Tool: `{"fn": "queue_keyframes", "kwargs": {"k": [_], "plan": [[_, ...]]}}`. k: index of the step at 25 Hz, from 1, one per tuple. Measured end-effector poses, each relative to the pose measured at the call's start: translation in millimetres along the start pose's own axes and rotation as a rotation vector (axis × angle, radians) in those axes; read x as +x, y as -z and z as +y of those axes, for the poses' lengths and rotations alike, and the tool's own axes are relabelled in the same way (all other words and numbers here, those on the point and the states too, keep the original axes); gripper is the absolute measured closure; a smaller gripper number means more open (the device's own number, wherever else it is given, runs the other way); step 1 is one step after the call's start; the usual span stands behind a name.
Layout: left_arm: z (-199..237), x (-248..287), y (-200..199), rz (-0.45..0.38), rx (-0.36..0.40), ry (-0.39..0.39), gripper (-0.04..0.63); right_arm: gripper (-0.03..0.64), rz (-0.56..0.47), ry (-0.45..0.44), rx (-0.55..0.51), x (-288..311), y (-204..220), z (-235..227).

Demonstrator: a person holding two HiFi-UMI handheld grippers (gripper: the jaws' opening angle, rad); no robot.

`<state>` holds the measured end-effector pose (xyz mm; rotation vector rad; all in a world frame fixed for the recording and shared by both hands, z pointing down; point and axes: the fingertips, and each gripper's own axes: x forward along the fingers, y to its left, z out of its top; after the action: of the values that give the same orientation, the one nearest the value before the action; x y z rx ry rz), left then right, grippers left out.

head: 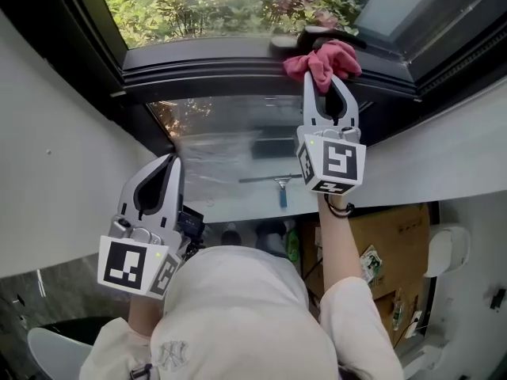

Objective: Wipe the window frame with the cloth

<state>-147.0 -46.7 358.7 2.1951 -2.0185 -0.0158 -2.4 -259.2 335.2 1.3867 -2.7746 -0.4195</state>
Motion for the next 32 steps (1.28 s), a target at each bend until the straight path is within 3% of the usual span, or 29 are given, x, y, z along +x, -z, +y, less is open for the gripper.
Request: {"fn": "queue_keyframes", "kwargs": {"k": [11,18,24,32], "plan": [[1.8,-3.3,-2.1,-0.011,0.021,0.002,0.588,0.532,0.035,-0.113,-0.003,-56.5,-21.0,14.3],[-13.0,-3.0,3.1,-0.011,0.044,0.056,0.588,0.532,0.036,-0.062,0.011,-110.9,-18.9,22.8],[-11.8,-9.7,13.7,0.013,0.064,0.038,0.588,0.532,0.128,-0.071,0.017,-151.3,8.5,34.2],[-17.3,-16.9,28.6,0.03,0.036,0.038,0.588,0.533,0.219,-0.074,0.079,-187.7,33.4,52.7]]}}
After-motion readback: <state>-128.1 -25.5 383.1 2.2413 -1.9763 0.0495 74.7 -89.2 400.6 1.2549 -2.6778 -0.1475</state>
